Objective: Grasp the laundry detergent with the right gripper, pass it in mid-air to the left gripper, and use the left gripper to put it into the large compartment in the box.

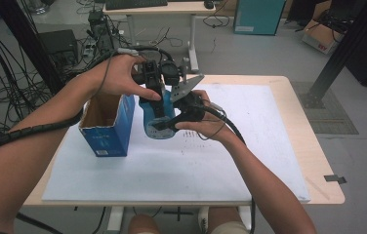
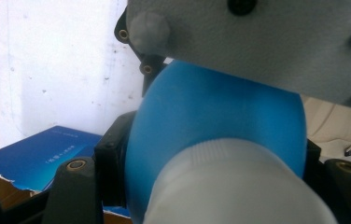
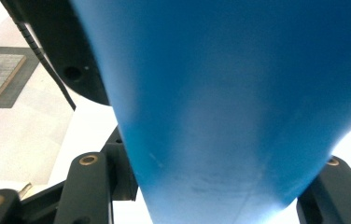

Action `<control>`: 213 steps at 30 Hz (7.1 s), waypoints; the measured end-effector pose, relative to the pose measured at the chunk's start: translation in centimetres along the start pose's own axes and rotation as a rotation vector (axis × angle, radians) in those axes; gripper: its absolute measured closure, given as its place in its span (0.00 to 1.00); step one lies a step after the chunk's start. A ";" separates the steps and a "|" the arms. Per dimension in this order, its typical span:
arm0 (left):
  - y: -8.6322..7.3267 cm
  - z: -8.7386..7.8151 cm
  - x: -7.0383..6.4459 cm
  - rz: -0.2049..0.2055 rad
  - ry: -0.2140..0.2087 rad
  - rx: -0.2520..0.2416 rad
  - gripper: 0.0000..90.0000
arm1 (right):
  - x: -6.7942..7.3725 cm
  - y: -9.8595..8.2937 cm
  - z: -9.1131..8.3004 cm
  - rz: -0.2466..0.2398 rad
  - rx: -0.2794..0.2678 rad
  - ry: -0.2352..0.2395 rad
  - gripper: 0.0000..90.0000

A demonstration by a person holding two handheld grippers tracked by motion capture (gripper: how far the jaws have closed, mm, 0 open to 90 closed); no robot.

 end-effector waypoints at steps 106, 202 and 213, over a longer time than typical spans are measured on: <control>0.5 0.1 -0.1 -0.009 -0.016 0.016 0.41 | -0.2 -0.7 0.0 0.029 -0.047 0.021 0.42; -14.4 -6.1 12.4 -1.278 0.147 0.170 0.41 | 8.6 -8.9 -19.1 0.396 0.229 -0.411 0.00; -15.1 -1.3 11.6 -1.286 0.132 0.173 0.41 | 8.7 -9.0 -18.8 0.399 0.241 -0.404 0.00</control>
Point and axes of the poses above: each handheld gripper's, and its own axes: z roughly forward along the jaws, y roughly out of its top, x roughly to its left, the point moved 4 cm from there along z, roughly forward along the jaws, and after that the axes turned 9 degrees about y, right-handed, at the moved point
